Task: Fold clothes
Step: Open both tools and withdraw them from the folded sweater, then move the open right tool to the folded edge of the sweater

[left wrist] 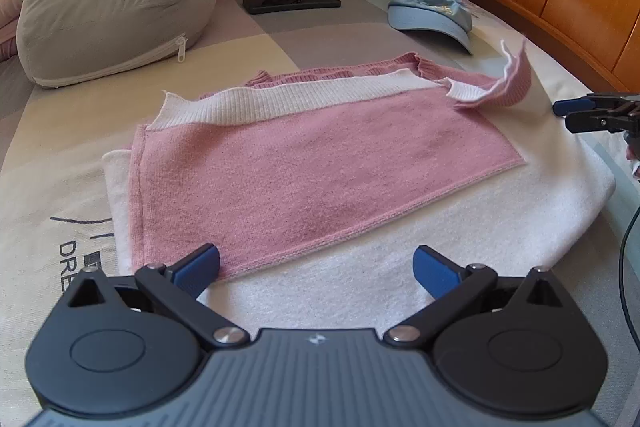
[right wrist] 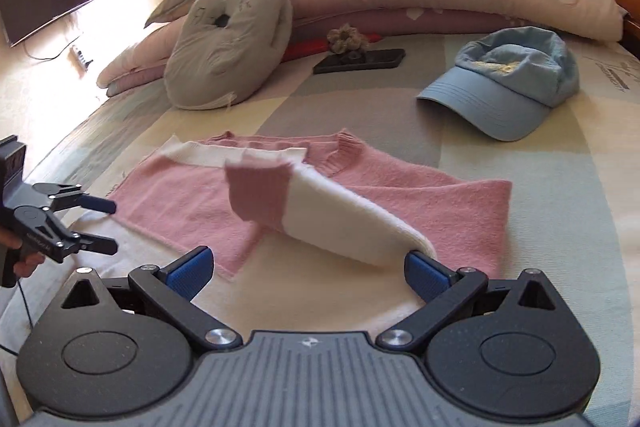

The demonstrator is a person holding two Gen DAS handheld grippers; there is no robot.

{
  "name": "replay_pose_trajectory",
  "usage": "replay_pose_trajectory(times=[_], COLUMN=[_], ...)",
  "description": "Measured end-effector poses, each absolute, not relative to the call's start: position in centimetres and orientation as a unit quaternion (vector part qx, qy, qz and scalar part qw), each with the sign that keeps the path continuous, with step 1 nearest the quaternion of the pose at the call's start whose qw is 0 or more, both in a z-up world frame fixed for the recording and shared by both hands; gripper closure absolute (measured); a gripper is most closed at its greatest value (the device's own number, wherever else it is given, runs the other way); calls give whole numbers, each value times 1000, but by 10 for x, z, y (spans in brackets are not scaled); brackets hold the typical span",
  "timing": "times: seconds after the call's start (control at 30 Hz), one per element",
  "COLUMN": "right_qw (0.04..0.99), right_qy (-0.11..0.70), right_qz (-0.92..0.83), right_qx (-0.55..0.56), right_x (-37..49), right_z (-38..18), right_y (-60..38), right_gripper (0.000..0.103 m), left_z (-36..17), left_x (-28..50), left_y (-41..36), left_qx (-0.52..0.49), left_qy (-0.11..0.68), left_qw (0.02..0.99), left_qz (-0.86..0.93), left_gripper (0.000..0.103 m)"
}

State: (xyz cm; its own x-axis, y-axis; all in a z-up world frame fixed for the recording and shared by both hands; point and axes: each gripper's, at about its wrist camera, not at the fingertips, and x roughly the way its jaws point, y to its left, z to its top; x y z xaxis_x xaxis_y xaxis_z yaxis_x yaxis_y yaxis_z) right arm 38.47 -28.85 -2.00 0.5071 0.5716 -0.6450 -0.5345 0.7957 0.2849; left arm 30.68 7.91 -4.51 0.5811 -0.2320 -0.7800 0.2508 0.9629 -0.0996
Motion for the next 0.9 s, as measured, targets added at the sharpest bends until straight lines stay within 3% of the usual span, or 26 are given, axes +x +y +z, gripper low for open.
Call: replay_pose_trajectory(times=[0.4, 0.63, 0.9], right_qw=[882, 876, 831], right_qy=[339, 351, 389], right_qz=[323, 319, 273], right_qx=[52, 91, 288], right_x=[355, 393, 435], right_z=[-15, -21, -56], right_y=[-298, -293, -363], right_gripper=[0, 0, 12], left_z=[-49, -57, -60], left_x=[291, 289, 288], left_y=[72, 69, 73], left_qx=[17, 31, 29], left_qy=[426, 424, 417], left_qw=[892, 893, 895], left_qz=[-153, -145, -154], left_gripper=[1, 1, 1])
